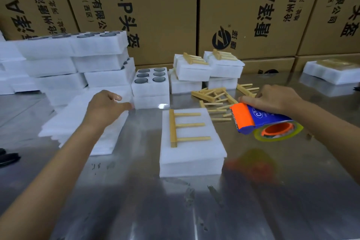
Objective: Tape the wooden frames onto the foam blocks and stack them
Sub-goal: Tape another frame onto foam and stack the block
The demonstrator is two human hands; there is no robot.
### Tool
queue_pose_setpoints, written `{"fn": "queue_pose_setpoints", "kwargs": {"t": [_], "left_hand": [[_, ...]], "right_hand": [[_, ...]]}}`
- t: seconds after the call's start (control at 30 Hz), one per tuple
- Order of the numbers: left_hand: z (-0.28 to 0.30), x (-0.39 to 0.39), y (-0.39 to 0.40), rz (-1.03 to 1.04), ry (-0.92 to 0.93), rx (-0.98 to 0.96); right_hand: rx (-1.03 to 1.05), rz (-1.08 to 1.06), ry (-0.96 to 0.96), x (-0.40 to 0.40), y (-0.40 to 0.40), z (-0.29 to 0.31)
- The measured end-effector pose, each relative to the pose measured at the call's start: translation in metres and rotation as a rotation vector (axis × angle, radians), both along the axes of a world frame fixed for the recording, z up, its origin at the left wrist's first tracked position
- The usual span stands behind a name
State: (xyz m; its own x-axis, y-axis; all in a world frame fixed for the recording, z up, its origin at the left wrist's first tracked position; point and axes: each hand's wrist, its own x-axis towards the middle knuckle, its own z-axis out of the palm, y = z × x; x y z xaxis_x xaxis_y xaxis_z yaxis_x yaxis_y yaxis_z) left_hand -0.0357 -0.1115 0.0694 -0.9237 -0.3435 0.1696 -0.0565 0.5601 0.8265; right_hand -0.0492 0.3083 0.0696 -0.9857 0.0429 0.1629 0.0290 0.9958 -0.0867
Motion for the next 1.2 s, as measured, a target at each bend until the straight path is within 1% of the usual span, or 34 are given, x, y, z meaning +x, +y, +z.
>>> {"fn": "queue_pose_setpoints", "kwargs": {"t": [0.07,0.17,0.23,0.33,0.4,0.5,0.6,0.67,0.73,0.8,0.87,0.93,1.0,1.03,1.1,1.13,1.2], "left_hand": [[-0.009,0.004,0.005,0.039,0.036,-0.324],[-0.027,0.009,0.016,-0.009,0.095,-0.647],[-0.042,0.011,0.023,-0.081,0.087,-0.782],[-0.065,0.011,0.027,-0.158,0.052,-0.863],[-0.082,0.009,0.028,-0.201,0.022,-0.823],[-0.104,0.010,0.035,-0.239,0.005,-0.698],[-0.120,0.013,0.048,-0.353,0.046,-0.530],[-0.128,0.017,0.055,-0.427,0.125,-0.462],[-0.132,0.023,0.061,-0.413,0.174,-0.347],[-0.131,0.028,0.064,-0.410,0.151,-0.184],[-0.130,0.031,0.062,-0.504,0.061,-0.069],[-0.131,0.028,0.058,-0.602,-0.032,-0.124],[-0.129,0.022,0.057,-0.635,-0.109,-0.210],[-0.125,0.018,0.057,-0.665,-0.142,-0.189],[-0.113,0.008,0.054,-0.705,-0.218,-0.031],[-0.107,0.004,0.051,-0.709,-0.254,0.013],[-0.090,-0.009,0.043,-0.602,-0.275,-0.078]], "right_hand": [[0.014,0.011,-0.007,-0.008,-0.006,-0.004],[0.070,0.026,-0.053,-0.017,-0.011,-0.018],[0.088,0.018,-0.085,-0.020,-0.008,-0.028],[0.052,0.006,-0.087,-0.025,-0.003,-0.034],[0.038,0.012,-0.072,-0.027,-0.002,-0.034],[0.031,0.012,-0.055,-0.029,-0.002,-0.038],[0.040,0.010,-0.057,-0.031,-0.001,-0.039],[0.035,0.010,-0.054,-0.032,-0.001,-0.040],[0.033,0.015,-0.053,-0.033,-0.001,-0.041],[0.033,0.025,-0.056,-0.034,-0.001,-0.042],[0.024,0.036,-0.059,-0.035,-0.002,-0.042],[0.014,0.047,-0.071,-0.036,-0.003,-0.041],[0.012,0.054,-0.081,-0.037,-0.003,-0.040],[0.015,0.056,-0.082,-0.037,-0.003,-0.040],[0.023,0.058,-0.074,-0.038,-0.004,-0.041],[0.027,0.057,-0.073,-0.038,-0.004,-0.041],[0.029,0.055,-0.077,-0.040,-0.004,-0.042]]}}
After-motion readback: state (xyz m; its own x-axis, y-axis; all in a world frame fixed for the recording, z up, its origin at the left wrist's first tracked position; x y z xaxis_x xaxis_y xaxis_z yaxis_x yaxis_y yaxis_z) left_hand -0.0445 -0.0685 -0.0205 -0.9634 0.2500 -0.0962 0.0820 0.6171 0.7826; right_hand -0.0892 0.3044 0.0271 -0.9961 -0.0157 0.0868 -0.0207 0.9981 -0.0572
